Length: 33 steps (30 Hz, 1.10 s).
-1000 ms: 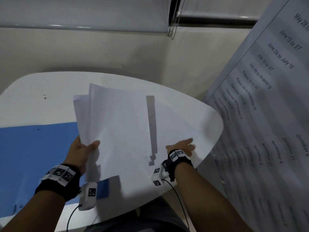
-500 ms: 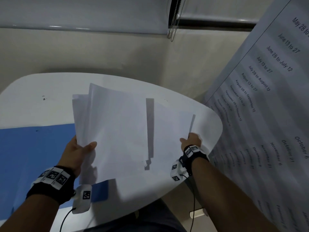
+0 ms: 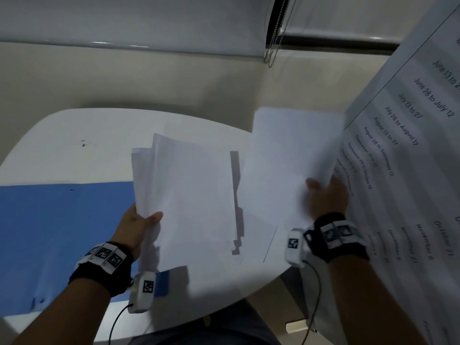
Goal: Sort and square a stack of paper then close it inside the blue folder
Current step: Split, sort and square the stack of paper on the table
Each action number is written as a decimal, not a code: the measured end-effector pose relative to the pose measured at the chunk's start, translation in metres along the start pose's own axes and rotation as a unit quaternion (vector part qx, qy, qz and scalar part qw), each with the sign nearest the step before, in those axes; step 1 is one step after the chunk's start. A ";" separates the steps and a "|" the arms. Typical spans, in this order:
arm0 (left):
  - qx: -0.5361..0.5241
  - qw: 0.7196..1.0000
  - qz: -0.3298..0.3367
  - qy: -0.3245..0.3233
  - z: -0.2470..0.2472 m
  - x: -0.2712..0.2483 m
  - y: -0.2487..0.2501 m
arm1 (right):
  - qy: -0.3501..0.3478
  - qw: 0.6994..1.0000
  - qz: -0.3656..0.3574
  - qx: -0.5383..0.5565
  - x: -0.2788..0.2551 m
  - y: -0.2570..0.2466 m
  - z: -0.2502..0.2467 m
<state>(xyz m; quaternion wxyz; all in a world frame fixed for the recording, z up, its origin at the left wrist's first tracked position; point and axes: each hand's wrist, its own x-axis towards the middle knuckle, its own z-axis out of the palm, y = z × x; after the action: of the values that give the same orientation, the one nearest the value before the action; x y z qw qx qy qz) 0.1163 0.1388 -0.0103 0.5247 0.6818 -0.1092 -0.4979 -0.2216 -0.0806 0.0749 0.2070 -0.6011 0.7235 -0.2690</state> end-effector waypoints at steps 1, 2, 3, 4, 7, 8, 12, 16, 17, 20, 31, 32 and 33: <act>0.005 1.000 -0.007 -0.010 0.005 0.001 -0.003 | 0.023 0.999 -0.009 0.022 0.006 -0.010 -0.016; 0.013 1.000 -0.013 -0.019 0.011 0.003 -0.006 | 0.036 0.998 -0.020 0.054 0.010 -0.020 -0.028; 0.031 0.999 -0.024 -0.024 0.017 0.006 -0.010 | 0.036 0.995 -0.033 0.086 0.012 -0.029 -0.037; 0.057 0.997 -0.033 -0.032 0.022 0.009 -0.015 | 0.027 0.992 -0.045 0.112 0.012 -0.035 -0.039; 0.151 0.986 -0.053 -0.056 0.025 0.027 -0.041 | -0.070 0.989 -0.047 0.123 0.000 -0.030 -0.010; 0.163 0.982 -0.065 -0.063 0.025 0.031 -0.048 | -0.117 0.986 -0.034 0.110 -0.004 -0.019 0.010; 0.208 0.975 -0.081 -0.020 0.040 0.018 -0.036 | -0.270 0.961 0.055 0.035 -0.032 0.030 0.086; 0.172 0.978 -0.106 0.047 0.053 0.019 -0.024 | -0.318 0.946 0.069 -0.014 -0.056 0.040 0.122; 0.165 0.979 -0.111 0.051 0.056 0.020 -0.022 | -0.336 0.940 0.058 -0.018 -0.059 0.039 0.129; 0.196 0.972 -0.118 0.054 0.065 0.022 -0.026 | -0.389 0.921 0.017 -0.029 -0.070 0.032 0.147; 0.215 0.975 0.045 0.030 0.055 0.001 -0.010 | -0.373 0.914 0.083 0.137 -0.074 0.017 0.134; 0.183 0.981 0.067 0.008 0.051 -0.007 -0.002 | -0.377 0.904 0.089 0.180 -0.072 0.011 0.125; 0.147 0.985 0.086 -0.019 0.047 -0.014 0.007 | -0.380 0.894 0.089 0.221 -0.071 0.003 0.115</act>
<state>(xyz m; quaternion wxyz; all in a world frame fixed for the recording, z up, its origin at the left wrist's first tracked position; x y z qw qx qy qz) 0.0746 0.1164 0.0058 0.4574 0.7301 -0.2499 -0.4420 -0.1392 -0.0270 -0.0173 0.6164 -0.5294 0.5623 -0.1536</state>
